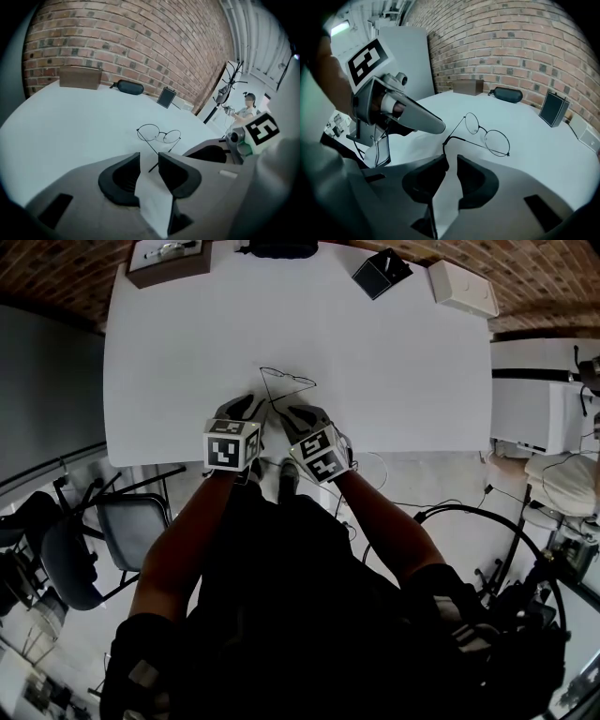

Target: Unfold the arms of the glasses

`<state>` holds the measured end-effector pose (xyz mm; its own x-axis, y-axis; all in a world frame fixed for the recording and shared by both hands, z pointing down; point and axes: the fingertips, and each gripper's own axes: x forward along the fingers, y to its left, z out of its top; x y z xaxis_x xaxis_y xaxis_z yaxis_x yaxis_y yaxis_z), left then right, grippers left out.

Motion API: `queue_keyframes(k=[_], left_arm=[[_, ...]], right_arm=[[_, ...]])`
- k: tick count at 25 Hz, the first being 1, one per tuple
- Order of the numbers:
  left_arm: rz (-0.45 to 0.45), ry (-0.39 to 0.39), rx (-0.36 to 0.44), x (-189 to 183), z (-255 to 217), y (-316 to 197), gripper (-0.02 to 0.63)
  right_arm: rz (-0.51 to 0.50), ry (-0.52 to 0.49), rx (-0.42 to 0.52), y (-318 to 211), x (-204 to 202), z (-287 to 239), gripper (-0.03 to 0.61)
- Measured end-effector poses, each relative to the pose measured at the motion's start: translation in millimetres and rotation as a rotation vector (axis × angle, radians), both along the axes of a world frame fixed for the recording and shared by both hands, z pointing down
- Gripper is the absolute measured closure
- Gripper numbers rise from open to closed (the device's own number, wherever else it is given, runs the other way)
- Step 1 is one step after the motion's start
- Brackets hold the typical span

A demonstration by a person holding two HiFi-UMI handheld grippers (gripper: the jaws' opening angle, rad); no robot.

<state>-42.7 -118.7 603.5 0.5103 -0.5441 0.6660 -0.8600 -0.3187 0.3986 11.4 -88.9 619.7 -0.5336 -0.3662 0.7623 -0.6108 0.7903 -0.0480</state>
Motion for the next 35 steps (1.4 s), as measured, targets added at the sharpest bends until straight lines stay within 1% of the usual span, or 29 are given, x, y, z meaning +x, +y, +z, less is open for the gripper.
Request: queue_keyframes(k=[2, 7, 10, 12, 15, 18, 20, 22, 26, 29, 33, 35], left_arm=[[-0.008, 0.002, 0.009, 1.3, -3.6, -8.8, 0.497], [-0.001, -0.017, 0.029, 11.0, -5.6, -24.3, 0.497], [-0.001, -0.030, 0.013, 14.6, -3.6, -23.8, 0.497], [-0.010, -0.023, -0.002, 16.0, -2.5, -26.8, 0.497], [-0.020, -0.013, -0.016, 17.9, -1.1, -34.2, 0.497], [-0.012, -0.030, -0.019, 16.1, 1.5, -37.5, 0.499], [-0.020, -0.036, -0.026, 12.4, 4.1, -38.9, 0.497], [-0.023, -0.031, -0.032, 10.3, 6.2, -39.5, 0.498], [-0.013, -0.027, -0.039, 8.4, 8.7, -42.0, 0.499], [-0.012, -0.046, -0.039, 3.0, 8.4, -42.5, 0.499], [-0.037, -0.081, -0.040, -15.2, 8.2, -44.4, 0.499], [-0.029, -0.081, -0.036, -17.7, 9.3, -43.6, 0.499]], right_arm=[[0.068, -0.040, -0.015, -5.7, 0.4, -10.8, 0.515], [0.313, -0.150, -0.088, -26.4, 6.7, -26.5, 0.515], [0.439, -0.173, -0.134, -28.3, 13.2, -24.4, 0.515], [0.494, -0.195, -0.155, -32.2, 14.1, -20.7, 0.514], [0.573, -0.260, -0.195, -39.8, 12.8, -21.5, 0.509], [0.688, -0.292, -0.255, -44.7, 16.0, -26.7, 0.492], [0.737, -0.301, -0.270, -49.0, 17.6, -23.9, 0.491], [0.762, -0.302, -0.277, -51.6, 17.8, -20.5, 0.491], [0.779, -0.308, -0.296, -54.6, 15.5, -19.5, 0.491], [0.778, -0.305, -0.294, -54.8, 21.8, -18.5, 0.496], [0.732, -0.316, -0.321, -57.3, 21.4, -21.5, 0.509], [0.700, -0.293, -0.321, -56.1, 22.5, -19.9, 0.514]])
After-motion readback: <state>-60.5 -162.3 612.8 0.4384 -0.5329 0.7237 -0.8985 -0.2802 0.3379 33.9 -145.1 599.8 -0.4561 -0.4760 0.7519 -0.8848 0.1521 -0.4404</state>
